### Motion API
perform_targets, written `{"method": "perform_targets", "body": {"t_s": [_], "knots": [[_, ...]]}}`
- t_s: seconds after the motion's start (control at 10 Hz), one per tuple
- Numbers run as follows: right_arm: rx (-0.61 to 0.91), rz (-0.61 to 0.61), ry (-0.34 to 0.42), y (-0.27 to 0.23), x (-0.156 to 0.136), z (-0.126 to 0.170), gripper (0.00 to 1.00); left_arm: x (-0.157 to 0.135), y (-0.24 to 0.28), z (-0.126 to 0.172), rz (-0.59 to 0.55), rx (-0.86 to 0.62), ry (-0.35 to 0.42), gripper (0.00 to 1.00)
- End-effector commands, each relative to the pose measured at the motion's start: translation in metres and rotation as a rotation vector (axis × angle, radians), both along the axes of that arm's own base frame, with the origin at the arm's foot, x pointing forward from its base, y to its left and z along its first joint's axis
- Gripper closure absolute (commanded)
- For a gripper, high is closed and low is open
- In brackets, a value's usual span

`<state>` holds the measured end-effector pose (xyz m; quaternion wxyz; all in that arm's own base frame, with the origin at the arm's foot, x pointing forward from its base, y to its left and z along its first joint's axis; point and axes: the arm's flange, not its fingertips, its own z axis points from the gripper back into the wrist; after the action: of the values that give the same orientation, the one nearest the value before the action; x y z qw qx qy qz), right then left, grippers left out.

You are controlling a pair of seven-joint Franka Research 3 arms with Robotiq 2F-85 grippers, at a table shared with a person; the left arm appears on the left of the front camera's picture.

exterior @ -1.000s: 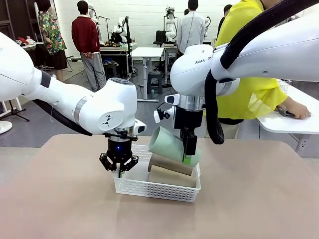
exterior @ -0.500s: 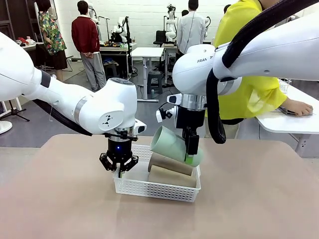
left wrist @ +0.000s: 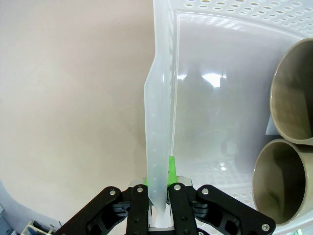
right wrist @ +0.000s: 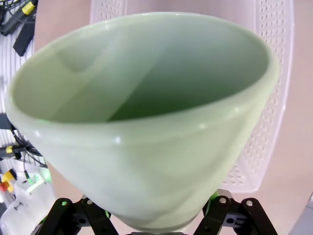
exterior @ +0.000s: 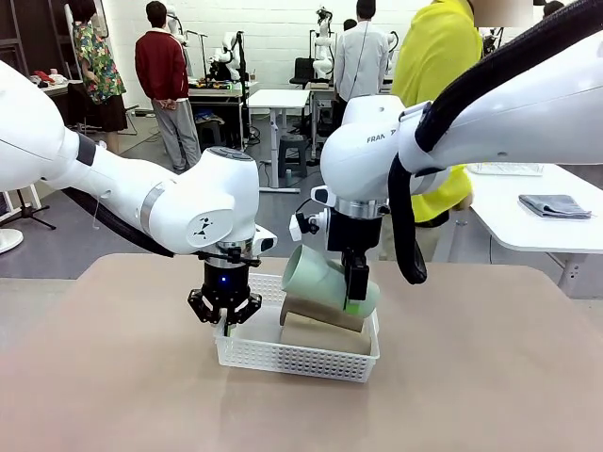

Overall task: Clean and organize the cups into the basket.
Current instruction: Pick up the Reusable plastic cup from the right side of the table and stack it inside the Organizing basket in the center of the table.

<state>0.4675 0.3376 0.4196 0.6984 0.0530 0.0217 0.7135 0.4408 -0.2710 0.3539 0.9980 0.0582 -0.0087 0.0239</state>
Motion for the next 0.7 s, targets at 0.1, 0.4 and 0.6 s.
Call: {"method": "perform_targets", "body": {"t_s": [0.1,0.4,0.6], "knots": [[-0.035,-0.033,-0.035,-0.007,-0.016,-0.012,0.20,-0.001,0.002,-0.003,-0.007,0.008,0.007,1.00],[-0.017,-0.026,-0.022,-0.006,-0.016,-0.032,0.20,-0.001,0.002,-0.003,-0.007,0.008,0.007,1.00],[-0.019,-0.020,-0.007,-0.002,-0.011,-0.043,0.20,-0.001,0.002,-0.003,-0.007,0.008,0.007,1.00]]}}
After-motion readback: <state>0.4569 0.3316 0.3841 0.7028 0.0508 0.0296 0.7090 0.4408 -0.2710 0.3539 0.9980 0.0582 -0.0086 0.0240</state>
